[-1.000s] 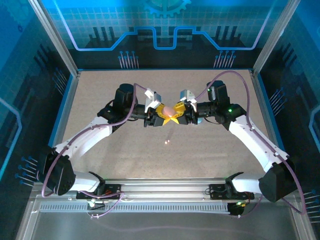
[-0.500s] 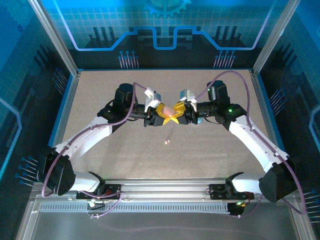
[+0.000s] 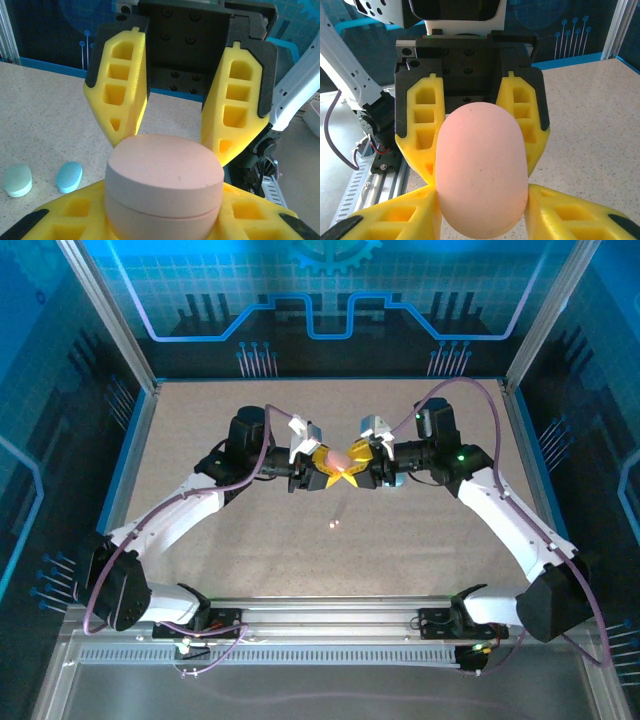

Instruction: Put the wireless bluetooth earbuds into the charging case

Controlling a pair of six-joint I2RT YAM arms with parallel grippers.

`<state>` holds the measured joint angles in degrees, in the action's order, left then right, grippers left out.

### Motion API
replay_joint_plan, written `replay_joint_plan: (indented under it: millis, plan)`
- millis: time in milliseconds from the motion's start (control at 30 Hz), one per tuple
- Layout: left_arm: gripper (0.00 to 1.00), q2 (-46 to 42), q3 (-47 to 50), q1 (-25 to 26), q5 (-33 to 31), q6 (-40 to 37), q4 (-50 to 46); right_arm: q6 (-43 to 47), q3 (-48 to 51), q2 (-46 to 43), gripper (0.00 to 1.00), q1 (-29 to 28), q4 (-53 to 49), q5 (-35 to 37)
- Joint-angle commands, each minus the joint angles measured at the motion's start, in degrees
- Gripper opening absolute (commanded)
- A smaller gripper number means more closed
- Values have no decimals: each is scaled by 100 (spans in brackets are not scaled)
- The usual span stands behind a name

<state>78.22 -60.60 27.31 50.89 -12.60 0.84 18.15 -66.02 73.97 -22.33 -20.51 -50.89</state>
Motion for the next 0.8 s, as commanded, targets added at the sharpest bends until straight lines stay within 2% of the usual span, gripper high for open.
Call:
replay_joint_plan:
  millis: [0,233,767]
  plan:
    - [30,-106,22,19,202,-178,20,-403,-210,-1,48,237,217,-58]
    - [30,-122,55,16,202,-142,66,-708,-217,-15,54,309,386,51]
    - [29,-98,75,35,202,156,469,-1168,-377,-265,58,413,69,442]
